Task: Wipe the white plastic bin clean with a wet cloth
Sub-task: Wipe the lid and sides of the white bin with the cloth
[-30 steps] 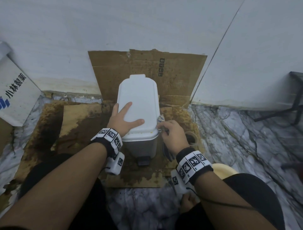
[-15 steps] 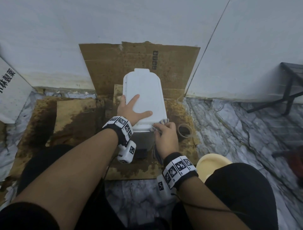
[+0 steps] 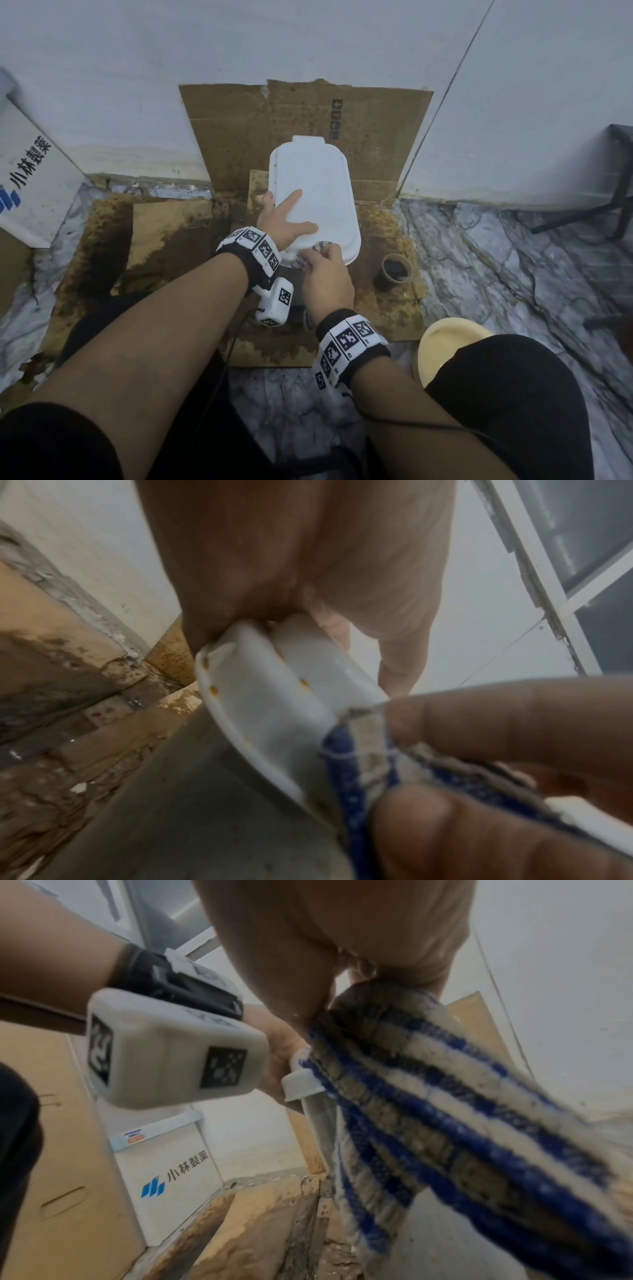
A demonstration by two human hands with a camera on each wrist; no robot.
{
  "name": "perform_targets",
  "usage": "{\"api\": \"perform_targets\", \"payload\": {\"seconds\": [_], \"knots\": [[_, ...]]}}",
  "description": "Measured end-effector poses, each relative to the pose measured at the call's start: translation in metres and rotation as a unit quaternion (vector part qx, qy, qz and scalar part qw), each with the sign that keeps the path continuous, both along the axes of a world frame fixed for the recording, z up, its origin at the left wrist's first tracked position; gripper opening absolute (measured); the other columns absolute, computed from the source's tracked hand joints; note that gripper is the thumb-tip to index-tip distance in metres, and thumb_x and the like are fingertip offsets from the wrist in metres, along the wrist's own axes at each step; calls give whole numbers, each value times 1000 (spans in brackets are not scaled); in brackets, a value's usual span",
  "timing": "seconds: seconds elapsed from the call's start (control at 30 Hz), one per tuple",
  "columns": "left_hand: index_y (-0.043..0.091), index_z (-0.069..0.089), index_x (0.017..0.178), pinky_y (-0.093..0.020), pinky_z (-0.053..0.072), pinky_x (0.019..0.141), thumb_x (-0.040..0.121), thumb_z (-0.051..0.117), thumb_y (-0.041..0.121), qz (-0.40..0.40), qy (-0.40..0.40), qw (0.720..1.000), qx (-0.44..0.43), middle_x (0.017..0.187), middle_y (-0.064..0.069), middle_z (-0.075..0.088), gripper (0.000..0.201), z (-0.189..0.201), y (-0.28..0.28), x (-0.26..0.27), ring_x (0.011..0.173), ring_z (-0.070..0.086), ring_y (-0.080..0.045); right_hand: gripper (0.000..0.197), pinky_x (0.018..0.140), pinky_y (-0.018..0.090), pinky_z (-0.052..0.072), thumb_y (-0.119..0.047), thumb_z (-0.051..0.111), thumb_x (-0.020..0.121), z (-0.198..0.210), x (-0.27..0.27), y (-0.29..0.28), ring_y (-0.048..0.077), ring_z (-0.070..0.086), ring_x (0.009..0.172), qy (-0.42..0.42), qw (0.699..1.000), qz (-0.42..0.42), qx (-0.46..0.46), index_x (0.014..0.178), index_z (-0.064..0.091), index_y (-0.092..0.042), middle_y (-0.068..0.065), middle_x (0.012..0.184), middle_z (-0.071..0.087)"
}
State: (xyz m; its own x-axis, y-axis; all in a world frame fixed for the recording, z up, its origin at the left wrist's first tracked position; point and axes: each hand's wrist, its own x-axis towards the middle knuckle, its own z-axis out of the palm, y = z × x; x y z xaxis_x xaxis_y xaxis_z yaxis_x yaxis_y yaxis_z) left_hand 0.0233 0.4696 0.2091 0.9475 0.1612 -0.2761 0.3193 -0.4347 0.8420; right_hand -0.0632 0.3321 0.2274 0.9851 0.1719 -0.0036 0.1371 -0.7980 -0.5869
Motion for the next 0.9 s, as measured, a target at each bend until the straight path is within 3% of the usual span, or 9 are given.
{"api": "perform_targets", "payload": {"seconds": [0.1,0.17,0.3,0.37,0.5,0.6,0.7,0.8,0.9], "knots": [[40,34,147,-46,25,118,80,73,32,-11,-1,1000,-21,161,6,-8,78,6,2,-3,146,17,-31,17,79,39,46,-40,48,88,-6,0,8,19,57,86,30,997,-27,72,98,56,-28,-5,98,57],[35,36,148,-43,27,117,84,71,21,-15,-2,999,-48,162,3,-7,74,9,6,-5,145,20,-29,17,77,34,44,-40,46,91,-9,1,12,13,55,83,18,999,14,43,102,55,-31,-9,97,55],[26,47,143,-42,35,114,82,72,13,-4,-24,991,-131,161,-2,11,67,13,15,-16,141,31,-27,31,91,37,47,-14,55,91,-13,2,8,23,52,106,1,987,157,-19,117,65,-26,1,119,51],[26,50,140,-42,38,112,78,74,14,19,-31,982,-183,156,-4,29,68,13,20,-22,137,40,-25,35,92,40,48,-2,52,91,-14,2,0,26,55,105,21,982,182,38,116,70,-17,6,119,53],[31,52,138,-48,45,105,70,76,12,65,-14,967,-246,144,-3,50,75,10,27,-34,127,52,-26,39,91,40,53,6,54,86,-8,1,-27,13,61,100,53,969,47,235,91,66,-30,-4,111,60],[23,48,141,-39,56,85,81,70,4,109,5,953,-283,135,-4,57,67,12,26,-41,113,61,-24,41,82,38,57,2,60,85,-4,8,-48,9,64,92,23,949,-85,302,101,56,-36,-10,105,62],[20,42,145,-31,55,70,89,58,-1,120,40,942,-310,133,-6,60,61,11,24,-48,111,62,-25,40,99,35,50,2,58,86,-7,11,-53,10,61,106,5,958,-135,254,115,58,-27,-7,115,62],[20,43,145,-35,55,79,87,57,-2,127,47,934,-330,134,-5,60,63,9,24,-54,115,61,-27,41,107,24,37,6,53,86,-14,3,-39,18,54,120,-22,984,-72,163,120,65,-14,2,126,58],[22,48,142,-40,54,91,86,56,-1,128,48,926,-351,128,-2,65,62,9,25,-56,113,64,-26,41,105,31,42,4,53,86,-17,-3,-15,21,51,118,-60,994,-23,90,120,67,-14,1,127,57]]}}
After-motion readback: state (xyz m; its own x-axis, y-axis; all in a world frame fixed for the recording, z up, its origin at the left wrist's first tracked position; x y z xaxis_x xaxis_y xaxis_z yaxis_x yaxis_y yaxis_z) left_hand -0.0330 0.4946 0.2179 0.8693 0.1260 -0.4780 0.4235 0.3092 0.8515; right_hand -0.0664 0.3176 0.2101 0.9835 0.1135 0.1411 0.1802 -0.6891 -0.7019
